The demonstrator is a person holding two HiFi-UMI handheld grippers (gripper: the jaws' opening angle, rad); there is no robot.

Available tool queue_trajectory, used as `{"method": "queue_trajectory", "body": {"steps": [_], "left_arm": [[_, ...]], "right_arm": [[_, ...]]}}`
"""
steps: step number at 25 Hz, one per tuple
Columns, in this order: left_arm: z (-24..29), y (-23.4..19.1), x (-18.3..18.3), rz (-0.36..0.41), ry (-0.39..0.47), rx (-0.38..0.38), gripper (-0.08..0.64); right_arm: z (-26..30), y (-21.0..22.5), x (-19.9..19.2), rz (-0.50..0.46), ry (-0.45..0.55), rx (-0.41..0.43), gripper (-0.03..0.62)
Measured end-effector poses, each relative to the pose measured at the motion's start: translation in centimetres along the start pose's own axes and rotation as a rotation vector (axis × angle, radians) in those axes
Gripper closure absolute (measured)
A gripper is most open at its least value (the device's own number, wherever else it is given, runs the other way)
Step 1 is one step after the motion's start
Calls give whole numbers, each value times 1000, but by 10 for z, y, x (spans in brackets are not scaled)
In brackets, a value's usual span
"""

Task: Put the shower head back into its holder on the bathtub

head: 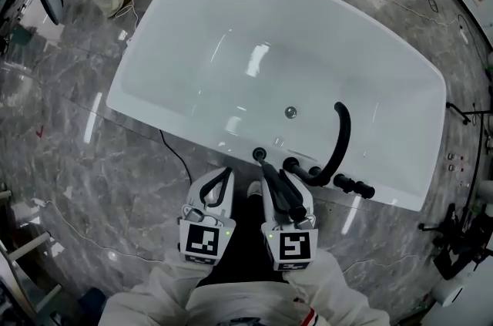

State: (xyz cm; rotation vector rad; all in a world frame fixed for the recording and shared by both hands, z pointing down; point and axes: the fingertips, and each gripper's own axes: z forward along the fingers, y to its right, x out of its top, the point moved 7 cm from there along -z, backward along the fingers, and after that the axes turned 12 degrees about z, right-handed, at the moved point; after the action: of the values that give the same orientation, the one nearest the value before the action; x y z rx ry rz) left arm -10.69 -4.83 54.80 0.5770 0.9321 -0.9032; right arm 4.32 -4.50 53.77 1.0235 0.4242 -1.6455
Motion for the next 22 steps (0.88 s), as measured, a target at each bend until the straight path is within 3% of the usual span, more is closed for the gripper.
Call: {"method": "queue_trajectory", "body": {"steps": [22], "left_arm": [[32, 4, -40, -17, -11, -14, 558]], "right_arm": [[30, 13, -38, -8, -20, -17, 454]]}}
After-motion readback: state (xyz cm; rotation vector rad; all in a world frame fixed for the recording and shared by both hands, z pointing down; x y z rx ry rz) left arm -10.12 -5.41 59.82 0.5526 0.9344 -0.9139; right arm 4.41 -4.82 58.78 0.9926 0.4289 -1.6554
